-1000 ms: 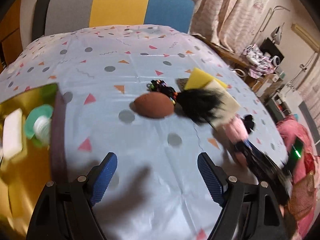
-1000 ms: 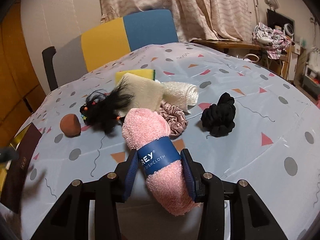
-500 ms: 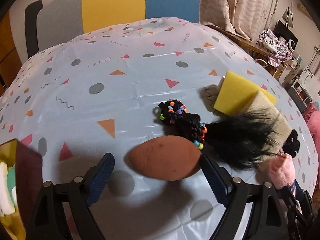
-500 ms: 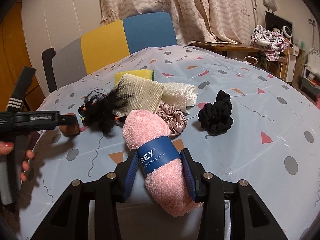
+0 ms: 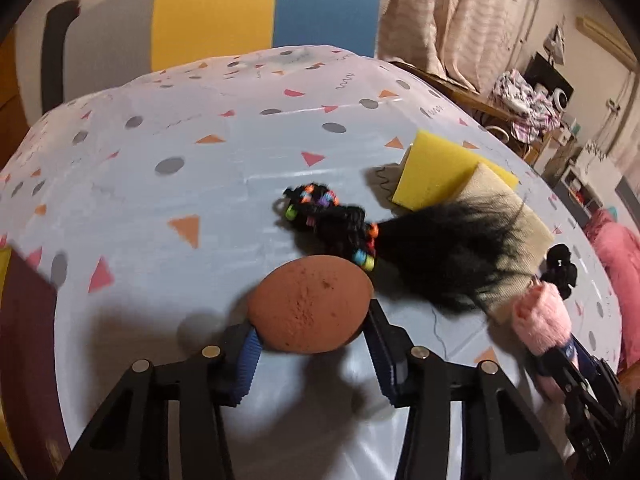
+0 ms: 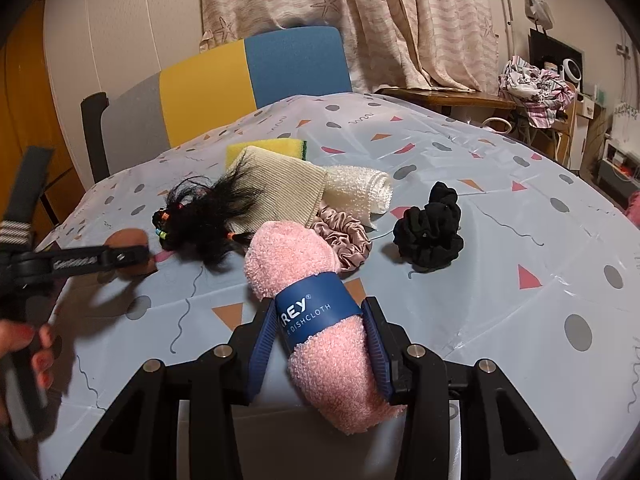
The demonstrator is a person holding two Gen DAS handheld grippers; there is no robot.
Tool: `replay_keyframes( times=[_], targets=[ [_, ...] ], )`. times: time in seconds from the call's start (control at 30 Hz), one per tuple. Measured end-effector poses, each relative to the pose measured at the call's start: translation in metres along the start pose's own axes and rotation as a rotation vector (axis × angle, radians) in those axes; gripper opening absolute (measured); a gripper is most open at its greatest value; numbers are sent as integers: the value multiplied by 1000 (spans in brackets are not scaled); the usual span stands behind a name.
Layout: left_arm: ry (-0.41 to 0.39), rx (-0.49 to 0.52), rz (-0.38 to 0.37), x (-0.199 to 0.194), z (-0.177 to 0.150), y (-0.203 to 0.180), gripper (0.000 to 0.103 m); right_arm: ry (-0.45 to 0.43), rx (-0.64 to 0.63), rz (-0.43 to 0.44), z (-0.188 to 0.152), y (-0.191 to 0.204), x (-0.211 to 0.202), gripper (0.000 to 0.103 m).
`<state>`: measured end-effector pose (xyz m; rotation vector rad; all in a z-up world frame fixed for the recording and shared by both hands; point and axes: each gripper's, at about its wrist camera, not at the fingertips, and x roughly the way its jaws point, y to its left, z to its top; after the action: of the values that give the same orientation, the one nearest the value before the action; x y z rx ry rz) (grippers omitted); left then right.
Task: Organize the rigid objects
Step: 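Grasp the brown egg-shaped sponge with the left gripper, then carry the brown sponge into the tray and release it with the left gripper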
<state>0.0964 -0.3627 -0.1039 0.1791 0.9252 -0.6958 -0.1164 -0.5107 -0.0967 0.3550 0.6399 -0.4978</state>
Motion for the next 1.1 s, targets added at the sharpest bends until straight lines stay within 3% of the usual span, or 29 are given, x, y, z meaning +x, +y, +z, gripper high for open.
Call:
replay_keyframes(
  times=[0.4,0.6,0.83,0.97,1.1],
  targets=[
    [-27,-88,-87,-71,-71,20,42,3,-24,-32,0,4,1,44],
    [-73,-158,-102,-111,-88,51,42,6,-34,-42,0,5,2,44],
    [-179,-230,-129,-163,-95,90,39,9,-55,-65,0,10,3,44],
    [-205,-303,-72,-179,-101,127,39,11,-64,-77,-1,11,3,44],
    [-170,-387,37,-180,-110,169,40,13,-77,-91,-1,14,3,44]
  ],
)
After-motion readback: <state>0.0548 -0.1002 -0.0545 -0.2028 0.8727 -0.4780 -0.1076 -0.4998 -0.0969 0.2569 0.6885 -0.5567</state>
